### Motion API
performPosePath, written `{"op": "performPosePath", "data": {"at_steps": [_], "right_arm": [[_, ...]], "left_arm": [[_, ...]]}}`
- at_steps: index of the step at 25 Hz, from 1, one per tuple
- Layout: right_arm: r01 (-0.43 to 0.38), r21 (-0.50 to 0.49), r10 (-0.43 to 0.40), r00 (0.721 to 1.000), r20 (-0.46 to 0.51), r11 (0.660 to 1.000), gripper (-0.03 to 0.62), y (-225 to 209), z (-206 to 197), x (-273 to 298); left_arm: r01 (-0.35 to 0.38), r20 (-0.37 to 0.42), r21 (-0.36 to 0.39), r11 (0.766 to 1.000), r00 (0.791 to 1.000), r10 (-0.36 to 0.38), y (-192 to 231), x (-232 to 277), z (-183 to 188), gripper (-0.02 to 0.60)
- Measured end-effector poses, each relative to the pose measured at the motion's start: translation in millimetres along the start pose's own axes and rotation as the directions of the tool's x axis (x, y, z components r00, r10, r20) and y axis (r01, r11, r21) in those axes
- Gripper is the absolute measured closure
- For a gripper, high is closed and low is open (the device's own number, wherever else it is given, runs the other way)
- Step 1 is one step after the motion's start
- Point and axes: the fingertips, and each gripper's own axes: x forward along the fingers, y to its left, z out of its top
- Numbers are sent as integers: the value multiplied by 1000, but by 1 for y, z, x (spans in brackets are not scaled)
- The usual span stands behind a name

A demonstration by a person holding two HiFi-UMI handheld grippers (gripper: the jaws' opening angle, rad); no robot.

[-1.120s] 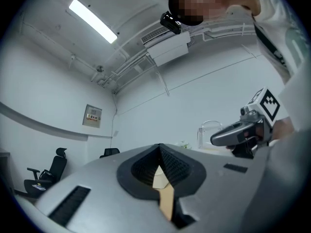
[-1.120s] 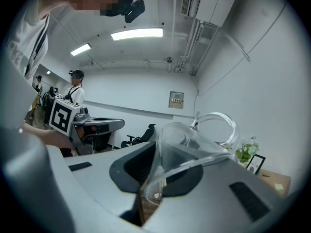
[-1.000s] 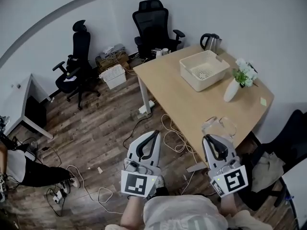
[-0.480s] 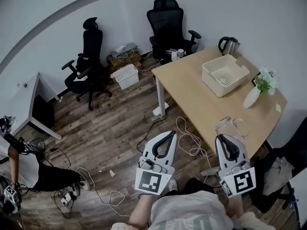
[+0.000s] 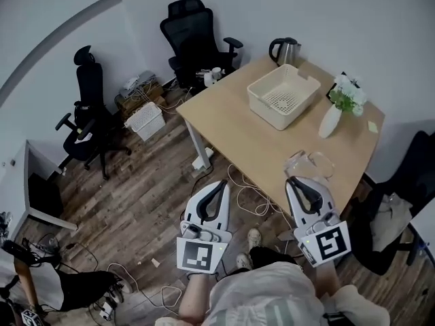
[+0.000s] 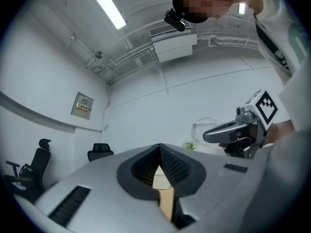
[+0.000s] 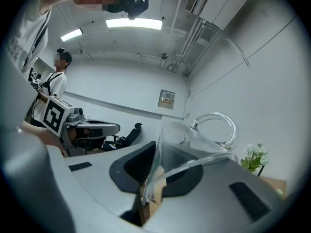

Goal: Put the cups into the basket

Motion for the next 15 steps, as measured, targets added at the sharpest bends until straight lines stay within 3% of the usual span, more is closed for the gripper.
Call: {"op": "performPosePath", "data": {"at_steps": [5,15], "right_arm": [[60,5,-60,998,3,998,569,-51,-14,25],[131,4,-131,991,22,991,569,-149,-24,78]], "left_arm": [[57,-3,20,998,998,-57,-1,65,-12,574],[98,18,52,994,995,-99,16,189,-17,574]]}}
